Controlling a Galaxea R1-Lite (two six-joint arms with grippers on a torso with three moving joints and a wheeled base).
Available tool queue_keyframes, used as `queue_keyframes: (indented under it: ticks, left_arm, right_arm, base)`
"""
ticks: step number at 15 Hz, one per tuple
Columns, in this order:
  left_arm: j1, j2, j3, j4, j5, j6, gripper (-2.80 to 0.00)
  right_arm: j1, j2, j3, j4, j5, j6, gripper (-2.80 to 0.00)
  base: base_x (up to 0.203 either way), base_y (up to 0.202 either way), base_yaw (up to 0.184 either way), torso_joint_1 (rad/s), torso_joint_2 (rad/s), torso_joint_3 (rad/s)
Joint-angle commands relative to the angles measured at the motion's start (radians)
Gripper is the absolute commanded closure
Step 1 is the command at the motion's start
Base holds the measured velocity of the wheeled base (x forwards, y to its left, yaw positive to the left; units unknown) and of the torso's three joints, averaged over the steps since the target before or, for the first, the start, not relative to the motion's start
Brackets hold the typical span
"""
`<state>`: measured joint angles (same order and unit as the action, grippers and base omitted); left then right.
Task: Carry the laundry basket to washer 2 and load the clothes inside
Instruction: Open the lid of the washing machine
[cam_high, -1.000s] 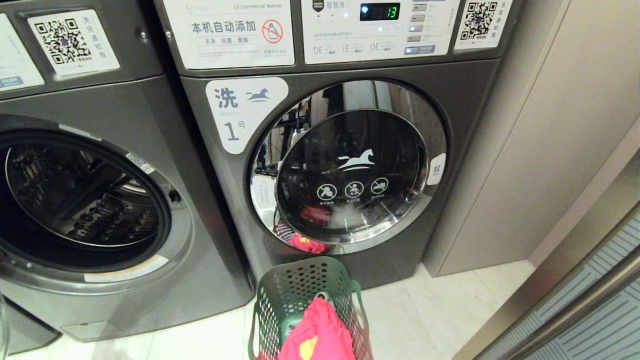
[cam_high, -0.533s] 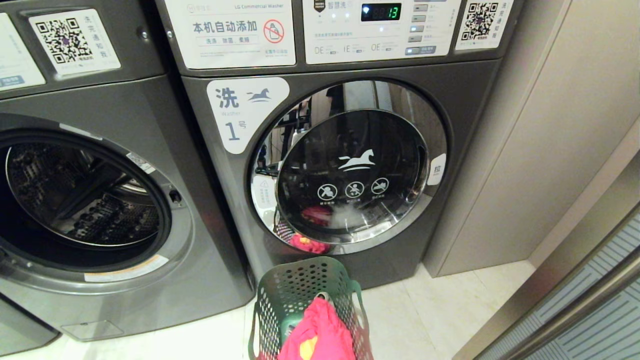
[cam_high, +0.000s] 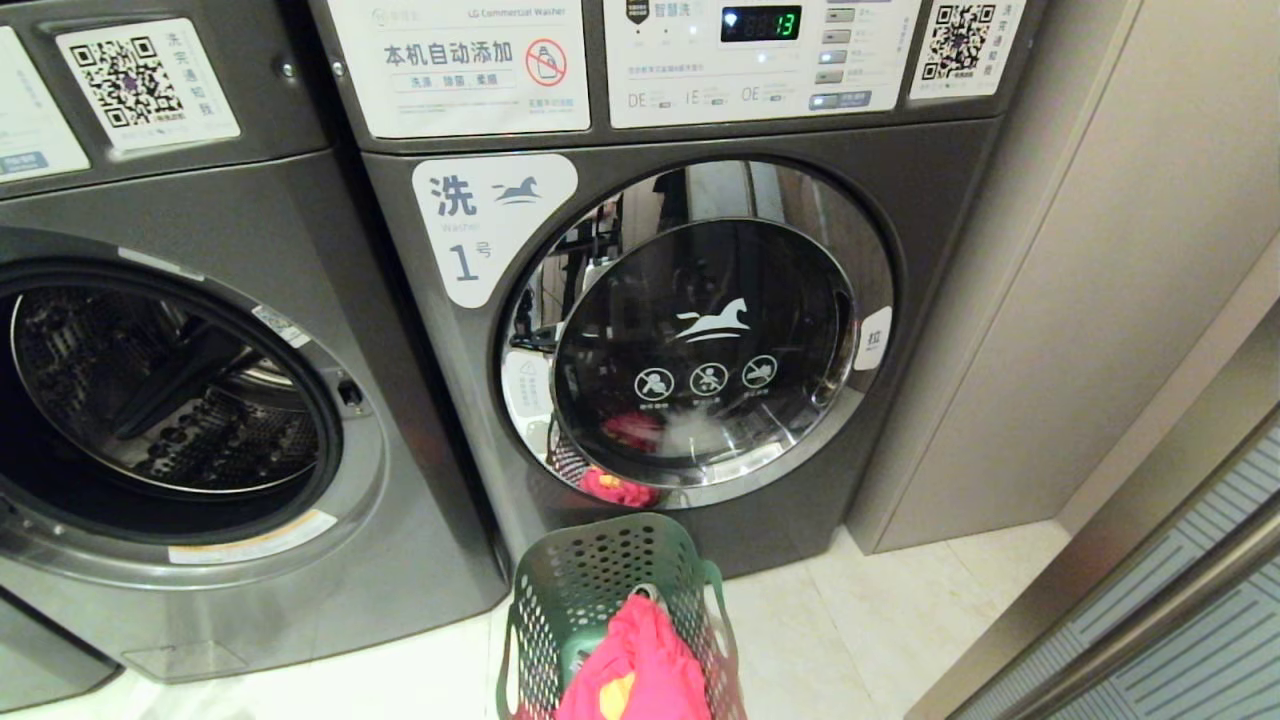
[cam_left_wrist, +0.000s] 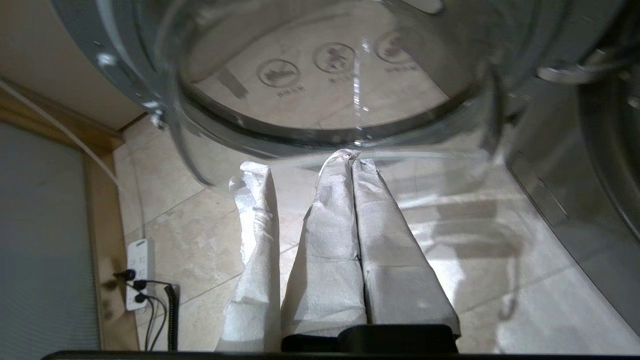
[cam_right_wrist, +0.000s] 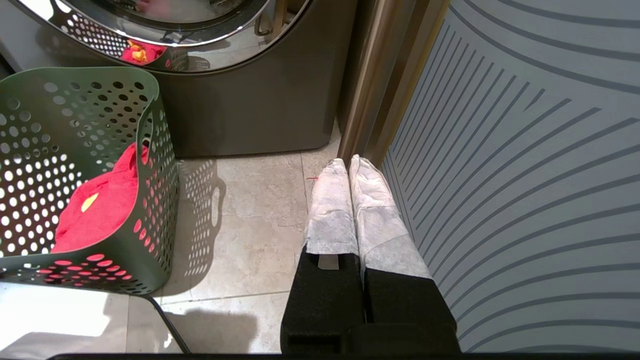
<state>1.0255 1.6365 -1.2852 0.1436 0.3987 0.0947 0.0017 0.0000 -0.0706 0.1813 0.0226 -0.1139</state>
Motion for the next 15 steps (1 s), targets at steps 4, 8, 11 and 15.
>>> queue_keyframes:
  ticks: [4,8,11,15]
  left_arm:
    - [-0.226,-0.153,0.195,0.003,-0.114,0.039,0.0]
    - [-0.482,-0.236,0.294,-0.002,-0.163,0.049,0.0]
    - [-0.66,-0.292,0.363,-0.03,-0.228,0.03,0.0]
    - [-0.89,-0.425,0.586,-0.21,-0.235,-0.039,0.0]
  right_arm:
    - [0.0,-0.001,0.0,0.001,0.0,-0.001,0.0]
    - [0.001,0.0,0.0,0.001,0.0,-0.001,0.0]
    - [0.0,0.0,0.0,0.001,0.0,-0.001,0.0]
    - [0.0,0.0,0.0,0.001,0.0,-0.001,0.0]
  base:
    - [0.0,0.0,0.0,0.0,0.0,0.0]
    - [0.0,0.0,0.0,0.0,0.0,0.0]
    - [0.0,0.0,0.0,0.0,0.0,0.0]
    - [0.0,0.0,0.0,0.0,0.0,0.0]
